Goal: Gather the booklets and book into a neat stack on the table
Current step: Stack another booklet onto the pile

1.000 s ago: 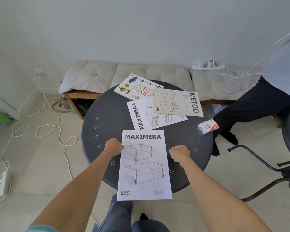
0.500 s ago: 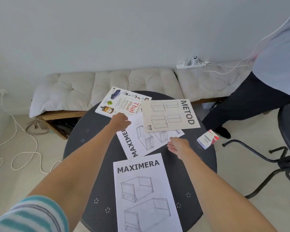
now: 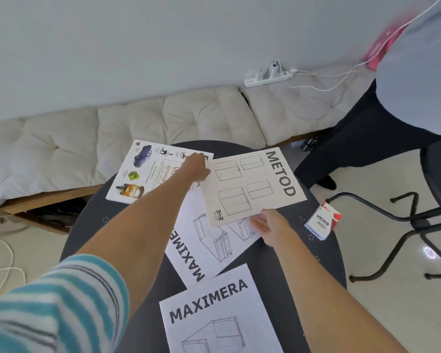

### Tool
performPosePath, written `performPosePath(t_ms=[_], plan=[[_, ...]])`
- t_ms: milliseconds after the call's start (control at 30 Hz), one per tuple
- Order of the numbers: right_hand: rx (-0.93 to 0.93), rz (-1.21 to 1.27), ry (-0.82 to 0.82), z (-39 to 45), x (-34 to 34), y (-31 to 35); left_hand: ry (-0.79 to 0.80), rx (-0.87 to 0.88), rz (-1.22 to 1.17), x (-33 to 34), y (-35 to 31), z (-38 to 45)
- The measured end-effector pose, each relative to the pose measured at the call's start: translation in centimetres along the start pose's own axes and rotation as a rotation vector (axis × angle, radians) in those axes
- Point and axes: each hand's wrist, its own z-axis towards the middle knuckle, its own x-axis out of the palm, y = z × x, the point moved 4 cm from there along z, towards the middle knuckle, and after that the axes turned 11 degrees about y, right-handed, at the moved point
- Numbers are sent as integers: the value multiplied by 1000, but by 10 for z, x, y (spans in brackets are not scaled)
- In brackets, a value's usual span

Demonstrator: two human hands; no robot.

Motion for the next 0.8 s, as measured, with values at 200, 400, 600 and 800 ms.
performPosePath(t_ms=[200,400,600,800], plan=[[14,56,-28,6,10,1,-48,44,-4,-2,2,28],[23,20,-68,5,22,-4,-60,133,-108,-8,-2,29],[-61,24,-115,3,14,-10,109,51,-520,-8,14,4],[-210,-47,-161,-14,4,-10,292,-14,-740,5,42,-56]])
